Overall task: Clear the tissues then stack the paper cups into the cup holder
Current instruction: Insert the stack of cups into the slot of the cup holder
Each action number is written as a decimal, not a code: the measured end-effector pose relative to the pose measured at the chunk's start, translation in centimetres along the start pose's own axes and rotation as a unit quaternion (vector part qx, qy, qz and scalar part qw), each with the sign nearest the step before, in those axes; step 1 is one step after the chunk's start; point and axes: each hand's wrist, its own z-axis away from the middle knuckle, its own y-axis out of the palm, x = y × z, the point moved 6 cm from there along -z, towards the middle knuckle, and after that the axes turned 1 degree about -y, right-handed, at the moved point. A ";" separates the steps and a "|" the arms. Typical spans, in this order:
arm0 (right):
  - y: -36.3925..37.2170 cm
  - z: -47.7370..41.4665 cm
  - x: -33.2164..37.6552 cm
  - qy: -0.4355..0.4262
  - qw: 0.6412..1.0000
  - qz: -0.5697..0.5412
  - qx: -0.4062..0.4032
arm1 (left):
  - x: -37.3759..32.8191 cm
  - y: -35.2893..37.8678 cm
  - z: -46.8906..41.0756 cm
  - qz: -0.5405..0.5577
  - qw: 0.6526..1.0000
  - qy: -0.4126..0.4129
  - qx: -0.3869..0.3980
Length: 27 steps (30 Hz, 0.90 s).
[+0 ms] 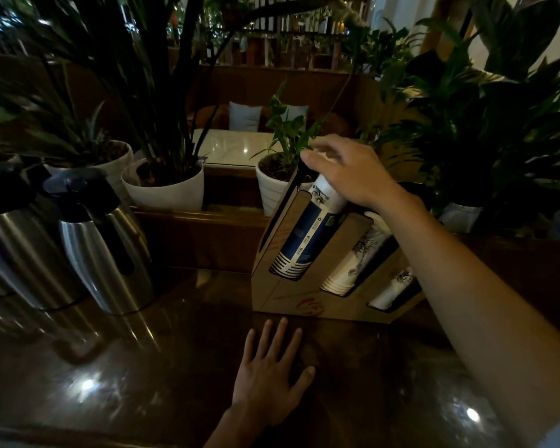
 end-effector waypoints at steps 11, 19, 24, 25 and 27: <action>4.1 -2.8 -0.6 0.013 0.977 0.158 0.146 | 0.0 0.0 0.1 0.003 1.000 -0.005 -0.017; 3.6 -1.7 0.2 -0.004 0.994 0.090 0.059 | -0.2 -0.2 0.2 -0.007 1.000 -0.003 -0.024; 2.5 -0.2 -0.8 0.014 0.998 0.064 0.008 | -0.2 -0.2 0.2 -0.004 1.000 0.002 -0.028; 2.7 -0.2 -1.1 0.020 0.997 0.065 0.022 | -0.2 -0.1 0.2 -0.004 1.000 0.004 -0.026; 2.9 -0.5 -1.2 0.035 0.996 0.064 0.042 | -0.1 -0.1 0.2 -0.004 1.000 0.003 -0.029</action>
